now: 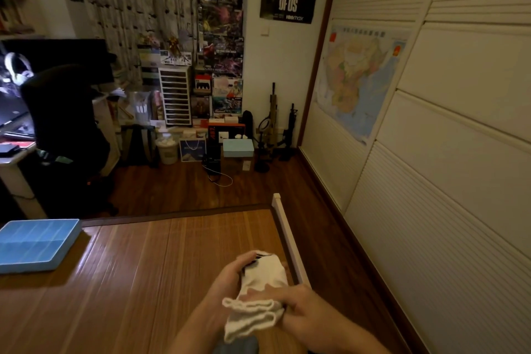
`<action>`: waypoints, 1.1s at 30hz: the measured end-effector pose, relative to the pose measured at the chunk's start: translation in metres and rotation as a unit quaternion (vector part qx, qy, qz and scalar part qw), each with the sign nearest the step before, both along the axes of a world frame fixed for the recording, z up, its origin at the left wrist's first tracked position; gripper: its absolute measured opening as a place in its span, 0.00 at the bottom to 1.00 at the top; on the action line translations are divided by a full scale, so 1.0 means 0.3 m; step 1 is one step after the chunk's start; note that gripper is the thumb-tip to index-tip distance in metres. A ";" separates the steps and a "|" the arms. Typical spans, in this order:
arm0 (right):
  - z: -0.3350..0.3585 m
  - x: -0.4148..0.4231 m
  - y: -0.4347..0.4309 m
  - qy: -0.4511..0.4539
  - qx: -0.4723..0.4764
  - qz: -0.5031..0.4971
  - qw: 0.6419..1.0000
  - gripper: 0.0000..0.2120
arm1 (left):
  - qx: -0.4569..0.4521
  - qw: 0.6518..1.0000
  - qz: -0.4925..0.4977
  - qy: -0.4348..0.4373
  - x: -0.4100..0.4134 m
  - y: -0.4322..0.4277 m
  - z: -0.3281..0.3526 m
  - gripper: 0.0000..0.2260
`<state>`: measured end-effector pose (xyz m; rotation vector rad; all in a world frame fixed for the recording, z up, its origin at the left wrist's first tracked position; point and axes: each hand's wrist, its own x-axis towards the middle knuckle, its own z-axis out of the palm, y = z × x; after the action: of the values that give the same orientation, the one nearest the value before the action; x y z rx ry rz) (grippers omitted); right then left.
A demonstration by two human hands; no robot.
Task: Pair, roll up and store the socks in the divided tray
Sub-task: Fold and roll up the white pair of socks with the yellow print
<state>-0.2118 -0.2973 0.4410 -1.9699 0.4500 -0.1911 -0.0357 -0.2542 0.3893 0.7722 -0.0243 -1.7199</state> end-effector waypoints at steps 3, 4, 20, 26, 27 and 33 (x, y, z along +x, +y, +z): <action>0.004 -0.004 0.002 -0.001 -0.016 0.048 0.999 0.17 | 0.026 0.997 0.020 -0.076 0.001 -0.001 -0.022 0.24; 0.005 -0.006 -0.002 0.003 -0.018 0.057 0.998 0.16 | 0.020 0.994 0.026 -0.100 0.006 0.002 -0.030 0.21; -0.031 0.046 -0.058 -0.131 0.042 -0.269 0.953 0.08 | -0.127 0.953 0.040 -0.272 -0.030 0.053 0.024 0.17; -0.047 0.055 -0.049 -0.138 0.018 -0.327 0.935 0.08 | -0.072 0.966 0.040 -0.244 -0.030 0.055 0.003 0.18; -0.049 0.056 -0.049 -0.139 0.019 -0.330 0.933 0.08 | -0.074 0.966 0.040 -0.244 -0.029 0.053 -0.001 0.18; -0.052 0.063 -0.051 -0.132 0.001 -0.371 0.919 0.06 | -0.110 0.965 0.010 -0.240 -0.044 0.070 0.032 0.18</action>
<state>-0.1930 -0.3126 0.4254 -1.6501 0.9986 -0.9219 -0.0488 -0.2333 0.3988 0.9987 -0.5285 -1.4454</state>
